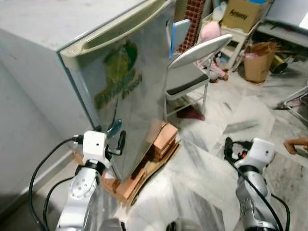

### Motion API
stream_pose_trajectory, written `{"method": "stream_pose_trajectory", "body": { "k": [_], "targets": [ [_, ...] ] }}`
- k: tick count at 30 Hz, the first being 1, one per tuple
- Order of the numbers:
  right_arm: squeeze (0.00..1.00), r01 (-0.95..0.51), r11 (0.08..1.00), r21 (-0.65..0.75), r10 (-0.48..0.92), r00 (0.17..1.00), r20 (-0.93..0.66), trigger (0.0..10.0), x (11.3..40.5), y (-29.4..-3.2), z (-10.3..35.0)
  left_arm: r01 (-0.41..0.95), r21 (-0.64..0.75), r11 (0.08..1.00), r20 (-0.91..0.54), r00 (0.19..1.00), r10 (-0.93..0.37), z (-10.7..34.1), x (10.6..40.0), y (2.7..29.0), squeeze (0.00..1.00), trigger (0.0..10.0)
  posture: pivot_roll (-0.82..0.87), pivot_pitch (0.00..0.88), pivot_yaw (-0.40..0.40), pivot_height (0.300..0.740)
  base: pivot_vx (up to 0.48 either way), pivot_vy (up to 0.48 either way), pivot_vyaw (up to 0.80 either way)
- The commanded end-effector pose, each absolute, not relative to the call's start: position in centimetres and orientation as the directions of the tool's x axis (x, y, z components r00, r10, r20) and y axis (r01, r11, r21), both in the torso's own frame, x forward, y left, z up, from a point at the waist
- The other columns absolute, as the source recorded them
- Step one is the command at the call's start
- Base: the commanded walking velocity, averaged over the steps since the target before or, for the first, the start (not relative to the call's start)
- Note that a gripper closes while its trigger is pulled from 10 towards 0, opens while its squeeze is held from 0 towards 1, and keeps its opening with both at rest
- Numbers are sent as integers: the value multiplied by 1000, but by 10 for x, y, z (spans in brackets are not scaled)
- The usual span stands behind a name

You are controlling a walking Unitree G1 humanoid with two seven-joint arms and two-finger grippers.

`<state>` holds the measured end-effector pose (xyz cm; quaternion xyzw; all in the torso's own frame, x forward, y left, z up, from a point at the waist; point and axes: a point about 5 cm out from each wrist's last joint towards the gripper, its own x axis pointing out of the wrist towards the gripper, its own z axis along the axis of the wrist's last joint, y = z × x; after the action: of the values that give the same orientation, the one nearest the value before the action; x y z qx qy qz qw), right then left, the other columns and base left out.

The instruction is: Restocking fridge

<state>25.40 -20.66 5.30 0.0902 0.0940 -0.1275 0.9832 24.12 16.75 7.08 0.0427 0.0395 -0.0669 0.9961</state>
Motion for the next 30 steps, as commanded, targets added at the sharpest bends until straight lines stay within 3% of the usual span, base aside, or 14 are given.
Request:
{"method": "stream_pose_trajectory", "body": {
  "k": [1,30],
  "targets": [
    [0,273,952,142,-239,946,-219,10000,252,-211,51,113,76,991,-91,990,-106,70,239,171,0,10000,85,72,-41,740,0,0,0],
    [0,279,952,126,-246,942,-229,10000,251,-212,50,170,70,983,-115,980,-162,66,234,166,0,10000,84,81,-42,740,0,0,0]
  ]
}}
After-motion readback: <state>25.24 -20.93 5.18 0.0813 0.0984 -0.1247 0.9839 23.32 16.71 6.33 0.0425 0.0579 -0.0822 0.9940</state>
